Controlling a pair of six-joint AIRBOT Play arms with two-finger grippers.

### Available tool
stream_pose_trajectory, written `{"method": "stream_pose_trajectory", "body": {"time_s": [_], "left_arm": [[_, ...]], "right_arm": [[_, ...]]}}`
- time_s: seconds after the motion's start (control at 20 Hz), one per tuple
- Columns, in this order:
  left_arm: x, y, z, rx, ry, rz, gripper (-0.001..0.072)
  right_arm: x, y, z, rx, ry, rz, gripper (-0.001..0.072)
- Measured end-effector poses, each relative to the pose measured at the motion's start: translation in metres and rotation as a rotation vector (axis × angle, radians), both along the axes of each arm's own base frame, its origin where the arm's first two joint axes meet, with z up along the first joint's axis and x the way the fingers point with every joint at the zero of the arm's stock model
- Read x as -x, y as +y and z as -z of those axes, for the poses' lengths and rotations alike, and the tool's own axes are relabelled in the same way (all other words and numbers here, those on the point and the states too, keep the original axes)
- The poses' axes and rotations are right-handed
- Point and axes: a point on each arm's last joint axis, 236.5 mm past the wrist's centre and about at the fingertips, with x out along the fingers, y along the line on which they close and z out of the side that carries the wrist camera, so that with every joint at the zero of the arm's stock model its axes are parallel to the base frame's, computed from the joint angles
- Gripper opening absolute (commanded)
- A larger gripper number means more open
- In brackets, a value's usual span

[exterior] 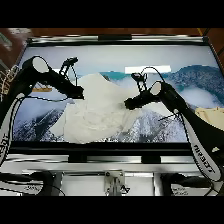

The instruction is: Fold the shirts.

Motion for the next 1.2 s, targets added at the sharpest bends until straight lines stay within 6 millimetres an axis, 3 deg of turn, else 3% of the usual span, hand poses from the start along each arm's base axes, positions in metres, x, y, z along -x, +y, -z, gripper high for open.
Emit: {"method": "stream_pose_trajectory", "body": {"time_s": [0.15,0.25,0.3,0.45,0.6,0.7,0.9,1.1,1.15,1.2], "left_arm": [[-0.001,0.0,-0.008,0.003,-0.021,0.003,0.0051],[-0.004,0.0,-0.017,0.01,-0.049,-0.002,0.0051],[-0.007,0.001,-0.024,0.015,-0.071,-0.007,0.0051],[-0.022,0.006,-0.064,0.041,-0.185,-0.033,0.0051],[-0.03,0.014,-0.129,0.076,-0.344,-0.058,0.0051],[-0.029,0.024,-0.172,0.094,-0.444,-0.08,0.0052],[-0.015,0.062,-0.24,0.101,-0.599,-0.156,0.0052],[0.005,0.118,-0.281,0.068,-0.689,-0.277,0.0058],[0.009,0.132,-0.287,0.055,-0.705,-0.311,0.0174],[0.013,0.145,-0.292,0.042,-0.714,-0.342,0.0401]], "right_arm": [[-0.002,0.0,-0.004,0.007,-0.018,-0.02,0.0056],[-0.005,-0.001,-0.023,0.017,-0.056,-0.056,0.0056],[-0.011,-0.001,-0.041,0.024,-0.1,-0.071,0.0056],[-0.033,0.002,-0.12,0.013,-0.289,-0.088,0.0056],[-0.032,0.016,-0.203,-0.009,-0.466,-0.111,0.0056],[-0.024,0.024,-0.238,-0.01,-0.534,-0.119,0.0056],[0.0,0.045,-0.26,-0.011,-0.553,-0.158,0.0056],[0.016,0.047,-0.278,0.012,-0.589,-0.159,0.0056],[0.019,0.045,-0.285,0.011,-0.605,-0.15,0.0056],[0.021,0.042,-0.292,0.012,-0.618,-0.137,0.0056]]}}
